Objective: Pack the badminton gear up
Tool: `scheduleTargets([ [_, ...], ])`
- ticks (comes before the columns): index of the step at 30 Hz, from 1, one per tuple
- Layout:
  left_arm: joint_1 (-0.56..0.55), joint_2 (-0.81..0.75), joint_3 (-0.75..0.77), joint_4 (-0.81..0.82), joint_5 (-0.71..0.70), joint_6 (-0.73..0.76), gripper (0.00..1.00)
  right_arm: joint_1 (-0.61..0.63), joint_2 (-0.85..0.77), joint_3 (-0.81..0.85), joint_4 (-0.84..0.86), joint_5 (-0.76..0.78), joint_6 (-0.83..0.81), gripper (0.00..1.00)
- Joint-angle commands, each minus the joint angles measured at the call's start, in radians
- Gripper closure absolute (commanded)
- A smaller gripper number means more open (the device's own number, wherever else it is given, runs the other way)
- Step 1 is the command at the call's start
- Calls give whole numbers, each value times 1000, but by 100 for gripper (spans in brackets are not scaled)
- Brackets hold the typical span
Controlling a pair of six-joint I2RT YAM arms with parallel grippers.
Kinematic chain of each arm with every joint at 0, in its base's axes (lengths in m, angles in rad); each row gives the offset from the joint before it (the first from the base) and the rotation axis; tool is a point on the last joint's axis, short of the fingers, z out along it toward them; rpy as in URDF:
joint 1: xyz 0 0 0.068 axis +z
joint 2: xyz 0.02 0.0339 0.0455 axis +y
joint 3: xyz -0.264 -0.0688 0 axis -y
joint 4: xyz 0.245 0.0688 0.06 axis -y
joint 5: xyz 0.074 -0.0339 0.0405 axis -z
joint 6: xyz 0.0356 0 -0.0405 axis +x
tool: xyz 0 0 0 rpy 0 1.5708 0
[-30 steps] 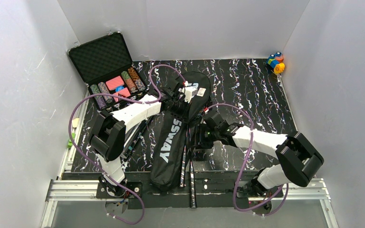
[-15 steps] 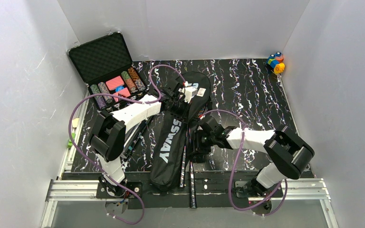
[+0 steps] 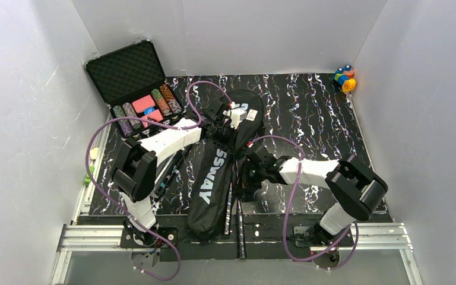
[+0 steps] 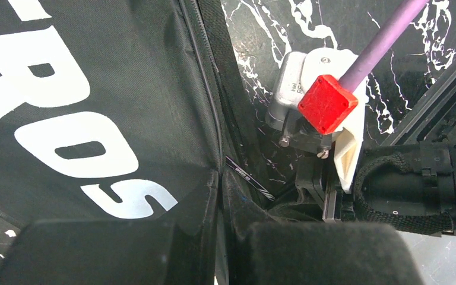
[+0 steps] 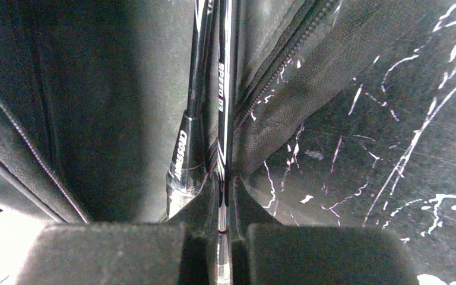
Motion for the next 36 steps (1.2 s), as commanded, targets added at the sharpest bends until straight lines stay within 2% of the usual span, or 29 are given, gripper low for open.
scheduleTargets([
  [1, -6, -73, 9, 1, 55, 4, 100, 7, -45, 90, -36, 46, -31, 99],
  [7, -5, -80, -4, 7, 60, -6, 100, -18, -53, 128, -62, 55, -40, 99],
  [18, -7, -81, -13, 8, 62, -12, 100, -79, 16, 140, 145, -54, 50, 99],
  [27, -12, -74, -14, 7, 65, -11, 100, -91, 120, 203, 206, -114, 90, 99],
  [28, -13, -72, -14, 7, 64, -11, 100, -93, 126, 209, 209, -121, 94, 93],
  [31, -13, -70, -14, 8, 63, -11, 100, -93, 132, 209, 206, -138, 95, 66],
  [32, -13, -69, -13, 7, 60, -10, 100, -93, 129, 201, 205, -141, 97, 60],
  [36, -13, -65, -14, 7, 52, -9, 100, -114, 84, 151, 190, -152, 85, 53],
])
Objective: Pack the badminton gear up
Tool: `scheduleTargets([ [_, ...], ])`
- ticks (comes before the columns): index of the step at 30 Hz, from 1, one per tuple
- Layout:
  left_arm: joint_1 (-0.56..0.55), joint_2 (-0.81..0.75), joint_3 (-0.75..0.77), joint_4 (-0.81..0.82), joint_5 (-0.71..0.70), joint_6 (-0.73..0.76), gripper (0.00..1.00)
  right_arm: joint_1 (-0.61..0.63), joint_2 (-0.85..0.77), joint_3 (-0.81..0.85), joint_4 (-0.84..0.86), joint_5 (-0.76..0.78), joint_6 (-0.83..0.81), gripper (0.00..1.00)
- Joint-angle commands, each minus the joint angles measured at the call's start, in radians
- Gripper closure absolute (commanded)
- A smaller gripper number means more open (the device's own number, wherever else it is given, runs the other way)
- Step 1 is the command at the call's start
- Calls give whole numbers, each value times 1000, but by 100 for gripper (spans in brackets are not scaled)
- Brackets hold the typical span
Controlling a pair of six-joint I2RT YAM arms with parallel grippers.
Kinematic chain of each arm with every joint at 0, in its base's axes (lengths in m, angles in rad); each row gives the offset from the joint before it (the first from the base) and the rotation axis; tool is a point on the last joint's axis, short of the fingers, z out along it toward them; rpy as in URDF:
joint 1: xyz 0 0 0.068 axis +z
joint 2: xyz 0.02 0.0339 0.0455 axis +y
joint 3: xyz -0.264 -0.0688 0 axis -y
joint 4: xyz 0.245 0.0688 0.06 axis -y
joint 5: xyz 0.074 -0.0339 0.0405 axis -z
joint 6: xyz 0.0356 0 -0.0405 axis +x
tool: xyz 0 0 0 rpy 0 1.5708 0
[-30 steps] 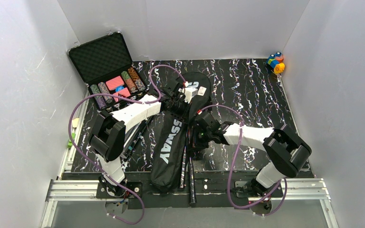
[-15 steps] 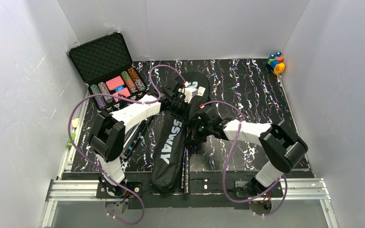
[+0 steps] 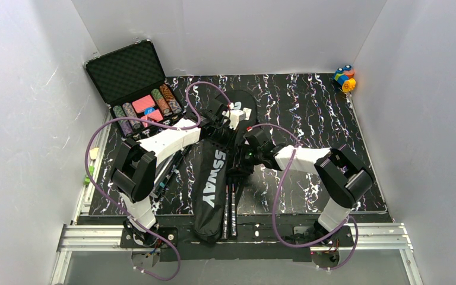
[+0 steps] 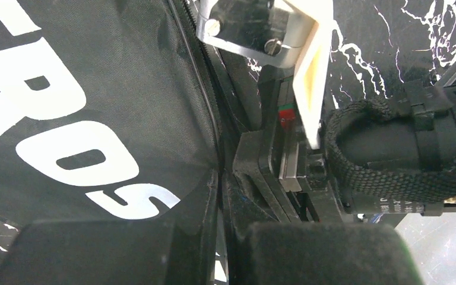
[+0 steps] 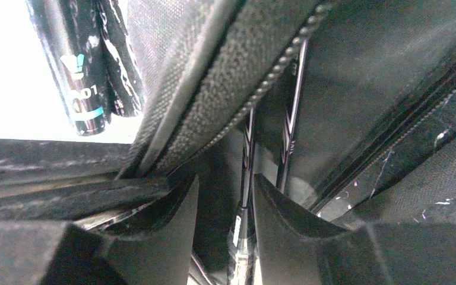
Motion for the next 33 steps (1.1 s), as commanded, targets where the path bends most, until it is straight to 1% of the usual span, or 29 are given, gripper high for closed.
scheduleTargets([
  [1, -16, -58, -5, 16, 47, -5, 100, -17, -72, -20, 71, -47, -18, 52],
  [3, -16, -58, -7, 16, 44, -3, 100, -43, -123, -61, 66, -44, -24, 52],
  [4, -16, -58, -10, 16, 42, -1, 100, -57, -157, -89, 61, -37, -26, 56],
  [5, -16, -59, -10, 15, 41, -1, 100, -75, -180, -110, 62, -31, -25, 61],
  [8, -16, -56, -6, 16, 40, -2, 100, -130, -211, -148, 66, -36, -33, 62],
  [14, -17, -53, -4, 15, 41, -5, 100, -201, -163, -116, 46, -43, -77, 57],
  [20, -17, -53, 6, 5, 44, -3, 100, -229, -52, -51, 35, -40, -99, 50],
  [24, -16, -50, 9, 4, 49, -6, 100, -230, -9, -21, 10, -14, -115, 46],
  [29, -17, -50, 11, 2, 54, -7, 100, -230, 17, -13, -11, 13, -118, 45],
  [33, -16, -51, 12, 2, 63, -9, 100, -229, 39, -18, 12, 22, -90, 49],
])
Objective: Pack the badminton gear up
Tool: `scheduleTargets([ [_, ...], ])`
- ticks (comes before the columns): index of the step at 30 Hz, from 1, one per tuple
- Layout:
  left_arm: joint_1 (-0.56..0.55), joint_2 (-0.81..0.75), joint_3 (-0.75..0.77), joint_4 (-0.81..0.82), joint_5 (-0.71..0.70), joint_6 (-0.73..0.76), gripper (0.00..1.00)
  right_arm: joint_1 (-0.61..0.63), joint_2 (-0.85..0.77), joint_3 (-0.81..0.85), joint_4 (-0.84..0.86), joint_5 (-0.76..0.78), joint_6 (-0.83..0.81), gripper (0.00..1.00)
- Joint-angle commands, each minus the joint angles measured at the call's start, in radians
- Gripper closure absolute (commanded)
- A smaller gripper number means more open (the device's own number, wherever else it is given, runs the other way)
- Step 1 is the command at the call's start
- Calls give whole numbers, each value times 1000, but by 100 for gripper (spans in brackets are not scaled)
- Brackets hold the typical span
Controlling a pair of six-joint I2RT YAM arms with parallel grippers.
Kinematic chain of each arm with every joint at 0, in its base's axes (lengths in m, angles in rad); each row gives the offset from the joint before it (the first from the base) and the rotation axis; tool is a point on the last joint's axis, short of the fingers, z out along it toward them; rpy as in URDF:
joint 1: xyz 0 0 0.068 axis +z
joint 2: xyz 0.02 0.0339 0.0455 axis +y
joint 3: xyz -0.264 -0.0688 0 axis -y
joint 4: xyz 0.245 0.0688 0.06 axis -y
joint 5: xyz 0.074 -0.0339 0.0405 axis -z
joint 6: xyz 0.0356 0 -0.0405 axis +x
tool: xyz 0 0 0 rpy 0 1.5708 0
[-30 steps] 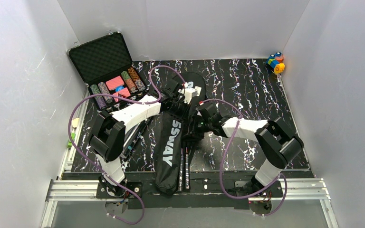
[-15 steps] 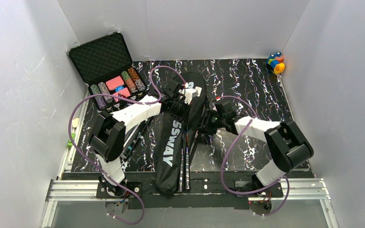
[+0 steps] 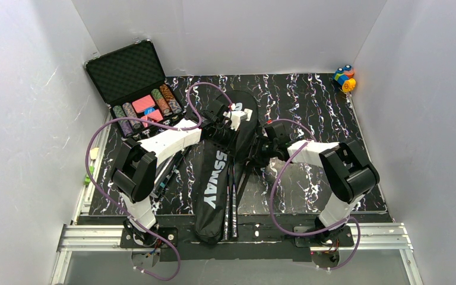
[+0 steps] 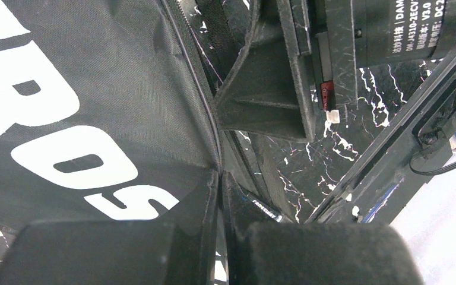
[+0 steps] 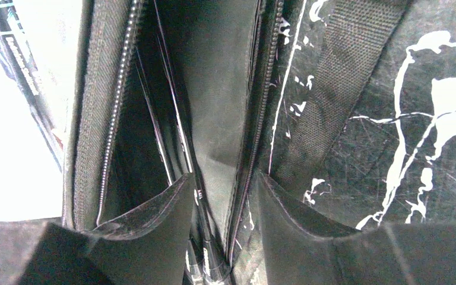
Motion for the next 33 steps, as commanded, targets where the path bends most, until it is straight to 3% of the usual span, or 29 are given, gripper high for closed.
scheduleTargets([
  [1, -6, -52, 18, -2, 50, -9, 100, -2, 41, 26, 15, 34, 14, 50],
  [10, -7, -38, 42, -23, 63, -3, 100, 9, 85, 21, 12, 70, 33, 59],
  [13, -7, -42, 38, -19, 74, -11, 100, 23, 103, 17, 28, 68, 42, 69],
  [18, -7, -49, 31, -16, 91, -5, 100, 38, 68, -17, 64, 72, 51, 99],
  [19, -6, -51, 26, -14, 106, -1, 100, 39, 48, -27, 65, 74, 51, 99],
  [27, -10, -55, 3, -10, 186, 8, 73, 39, -177, -115, 48, 39, 59, 99],
  [28, -10, -62, 2, -11, 199, 11, 68, 39, -208, -127, 43, 39, 61, 99],
  [31, -14, -88, -8, -13, 240, 29, 40, 39, -278, -142, 23, 42, 66, 99],
  [33, -18, -94, -16, -20, 257, 44, 38, 39, -304, -144, 15, 42, 68, 99],
])
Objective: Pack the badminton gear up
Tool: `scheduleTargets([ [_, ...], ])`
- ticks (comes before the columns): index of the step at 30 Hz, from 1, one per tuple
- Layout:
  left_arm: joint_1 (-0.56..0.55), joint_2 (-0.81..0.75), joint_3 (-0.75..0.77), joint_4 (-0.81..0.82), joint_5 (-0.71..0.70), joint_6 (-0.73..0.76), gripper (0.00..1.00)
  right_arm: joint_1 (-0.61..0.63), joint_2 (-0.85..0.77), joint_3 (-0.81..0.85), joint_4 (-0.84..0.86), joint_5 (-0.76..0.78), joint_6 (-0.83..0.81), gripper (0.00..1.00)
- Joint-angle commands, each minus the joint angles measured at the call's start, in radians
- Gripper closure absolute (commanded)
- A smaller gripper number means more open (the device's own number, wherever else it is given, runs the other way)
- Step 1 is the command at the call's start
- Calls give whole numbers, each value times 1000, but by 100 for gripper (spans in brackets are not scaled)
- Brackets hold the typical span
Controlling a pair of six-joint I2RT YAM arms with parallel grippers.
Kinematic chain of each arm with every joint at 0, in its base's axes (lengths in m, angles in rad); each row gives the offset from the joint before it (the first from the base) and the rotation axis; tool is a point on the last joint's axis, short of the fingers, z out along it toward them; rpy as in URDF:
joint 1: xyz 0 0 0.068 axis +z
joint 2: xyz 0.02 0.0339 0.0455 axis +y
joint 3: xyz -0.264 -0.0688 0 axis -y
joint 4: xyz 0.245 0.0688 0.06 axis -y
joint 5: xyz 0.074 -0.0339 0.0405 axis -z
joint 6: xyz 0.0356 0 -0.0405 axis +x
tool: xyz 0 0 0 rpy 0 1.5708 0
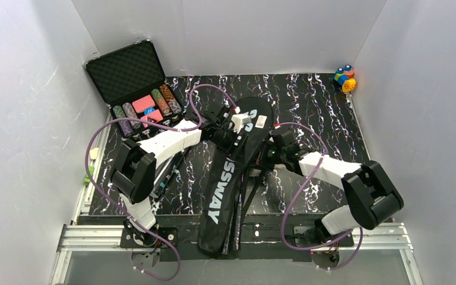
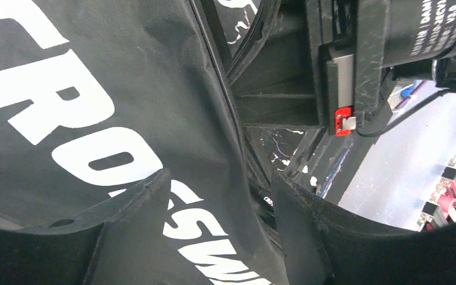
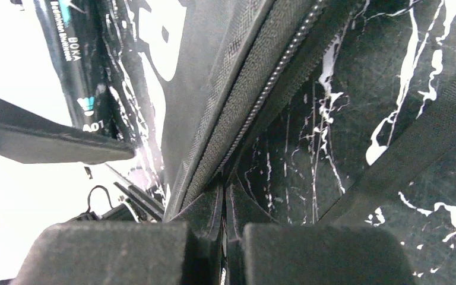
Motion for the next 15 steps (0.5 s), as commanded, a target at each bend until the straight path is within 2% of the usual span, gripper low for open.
scheduleTargets([
  [1, -17, -93, -20, -7, 87, 36, 38, 2, -82, 3, 4, -11, 10, 99],
  [8, -125, -149, -88, 14, 126, 67, 35, 3, -99, 67, -41, -22, 6, 99],
  [15, -189, -166, -105, 16, 3, 123, 36, 4, -141, 154, -93, -49, 11, 99],
])
